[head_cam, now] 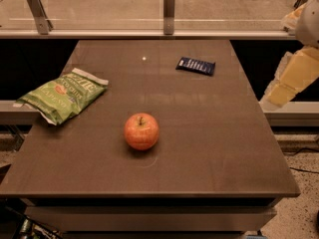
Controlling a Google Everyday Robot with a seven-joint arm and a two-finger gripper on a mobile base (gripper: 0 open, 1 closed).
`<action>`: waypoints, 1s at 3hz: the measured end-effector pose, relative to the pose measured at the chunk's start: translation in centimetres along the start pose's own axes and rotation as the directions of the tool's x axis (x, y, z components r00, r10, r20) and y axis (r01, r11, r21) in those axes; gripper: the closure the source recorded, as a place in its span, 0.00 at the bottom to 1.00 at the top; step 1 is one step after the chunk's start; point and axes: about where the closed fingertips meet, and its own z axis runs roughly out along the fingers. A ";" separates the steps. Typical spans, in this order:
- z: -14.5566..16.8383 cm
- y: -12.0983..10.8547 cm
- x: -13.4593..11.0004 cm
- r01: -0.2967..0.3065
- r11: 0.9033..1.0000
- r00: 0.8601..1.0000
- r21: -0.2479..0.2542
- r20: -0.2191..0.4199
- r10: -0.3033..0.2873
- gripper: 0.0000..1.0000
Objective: Pick rxbar blueberry
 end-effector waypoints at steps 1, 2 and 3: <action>0.5 -1.2 -0.1 -0.100 0.995 0.992 0.026 0.077 0.097 0.00; 1.3 -2.6 -0.3 -0.165 0.985 0.974 0.044 0.166 0.155 0.00; 2.2 -4.4 -0.5 -0.193 0.980 0.951 0.056 0.255 0.172 0.00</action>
Offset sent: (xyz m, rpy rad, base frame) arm 0.0542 -0.0121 -0.0062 0.3172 -0.1469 -0.1576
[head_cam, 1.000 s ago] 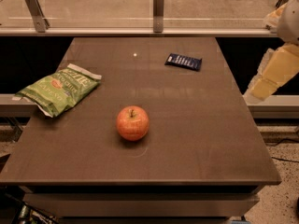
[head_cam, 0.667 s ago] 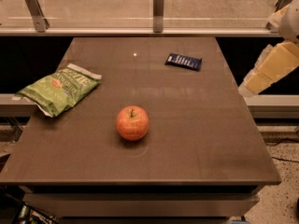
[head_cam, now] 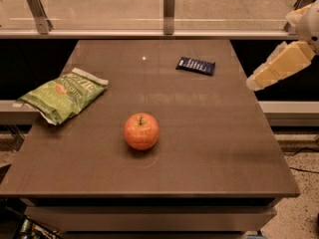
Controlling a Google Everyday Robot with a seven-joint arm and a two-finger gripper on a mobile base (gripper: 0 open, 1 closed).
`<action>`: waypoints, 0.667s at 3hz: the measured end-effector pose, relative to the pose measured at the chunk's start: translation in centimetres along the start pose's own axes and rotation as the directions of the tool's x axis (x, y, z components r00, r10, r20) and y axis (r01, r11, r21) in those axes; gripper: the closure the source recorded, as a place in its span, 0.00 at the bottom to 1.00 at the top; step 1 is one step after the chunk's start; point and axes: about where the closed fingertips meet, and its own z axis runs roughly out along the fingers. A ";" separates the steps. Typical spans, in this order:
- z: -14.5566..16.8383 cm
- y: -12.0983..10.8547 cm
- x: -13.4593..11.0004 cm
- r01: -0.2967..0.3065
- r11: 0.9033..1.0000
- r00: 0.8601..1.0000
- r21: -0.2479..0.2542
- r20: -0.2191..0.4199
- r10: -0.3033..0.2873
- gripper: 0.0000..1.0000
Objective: Pick rxbar blueberry
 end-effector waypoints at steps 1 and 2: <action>1.6 -1.8 -0.1 0.000 1.000 0.996 -0.012 0.090 0.002 0.00; 3.2 -3.4 -0.1 0.006 0.999 0.986 -0.036 0.165 0.000 0.00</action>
Offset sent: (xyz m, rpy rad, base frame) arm 0.0709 -0.0177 -0.0230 0.2159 -0.1067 0.1148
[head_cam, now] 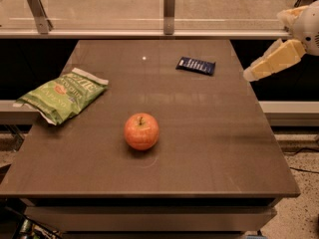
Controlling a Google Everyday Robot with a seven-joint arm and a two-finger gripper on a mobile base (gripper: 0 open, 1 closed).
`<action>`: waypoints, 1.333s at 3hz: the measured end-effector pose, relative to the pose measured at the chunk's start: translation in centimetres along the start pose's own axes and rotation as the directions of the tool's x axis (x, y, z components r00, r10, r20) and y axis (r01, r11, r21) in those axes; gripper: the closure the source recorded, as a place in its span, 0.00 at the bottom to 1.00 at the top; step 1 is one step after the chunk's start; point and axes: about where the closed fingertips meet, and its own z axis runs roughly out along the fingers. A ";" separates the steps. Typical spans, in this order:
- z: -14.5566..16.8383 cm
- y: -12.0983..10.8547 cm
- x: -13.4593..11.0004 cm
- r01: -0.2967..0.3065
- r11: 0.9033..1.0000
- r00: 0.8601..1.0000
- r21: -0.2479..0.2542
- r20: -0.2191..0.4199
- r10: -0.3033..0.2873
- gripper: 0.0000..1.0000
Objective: Pick rxbar blueberry
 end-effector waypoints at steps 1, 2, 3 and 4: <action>1.8 -1.4 0.7 -0.014 0.999 0.999 -0.038 0.041 0.016 0.00; 1.8 -1.4 0.7 -0.014 0.999 0.999 -0.038 0.041 0.015 0.00; 2.5 -1.7 0.9 -0.019 0.999 0.998 -0.042 0.061 0.022 0.00; 3.5 -2.6 1.0 -0.025 0.998 0.995 -0.050 0.096 0.029 0.00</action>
Offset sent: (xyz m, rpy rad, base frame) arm 0.0161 -0.0029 -0.0099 0.0405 0.0058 0.0252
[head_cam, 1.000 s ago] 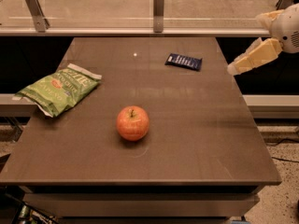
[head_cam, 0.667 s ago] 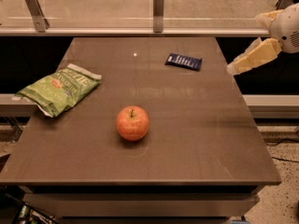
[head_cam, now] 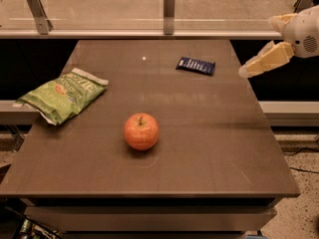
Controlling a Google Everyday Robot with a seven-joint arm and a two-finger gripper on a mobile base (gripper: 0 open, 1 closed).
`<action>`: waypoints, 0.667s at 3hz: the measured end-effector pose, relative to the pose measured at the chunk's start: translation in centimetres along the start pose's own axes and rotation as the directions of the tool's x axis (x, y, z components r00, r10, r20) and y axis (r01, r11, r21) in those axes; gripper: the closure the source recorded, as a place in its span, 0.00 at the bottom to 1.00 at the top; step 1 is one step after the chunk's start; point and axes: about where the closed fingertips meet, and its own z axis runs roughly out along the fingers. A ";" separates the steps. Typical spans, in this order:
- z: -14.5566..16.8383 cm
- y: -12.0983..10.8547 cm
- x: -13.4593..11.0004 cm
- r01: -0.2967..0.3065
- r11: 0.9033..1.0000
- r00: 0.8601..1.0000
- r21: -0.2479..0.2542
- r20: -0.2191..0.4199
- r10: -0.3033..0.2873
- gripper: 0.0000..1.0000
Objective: Pick rxbar blueberry
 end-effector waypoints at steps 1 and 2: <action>0.8 -0.9 0.3 -0.003 1.000 0.999 -0.007 0.036 0.003 0.00; 2.0 -1.8 1.1 -0.017 1.000 0.997 -0.012 0.079 0.018 0.00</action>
Offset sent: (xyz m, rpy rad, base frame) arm 0.0384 -0.0142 -0.0279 0.1270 -0.0467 0.0109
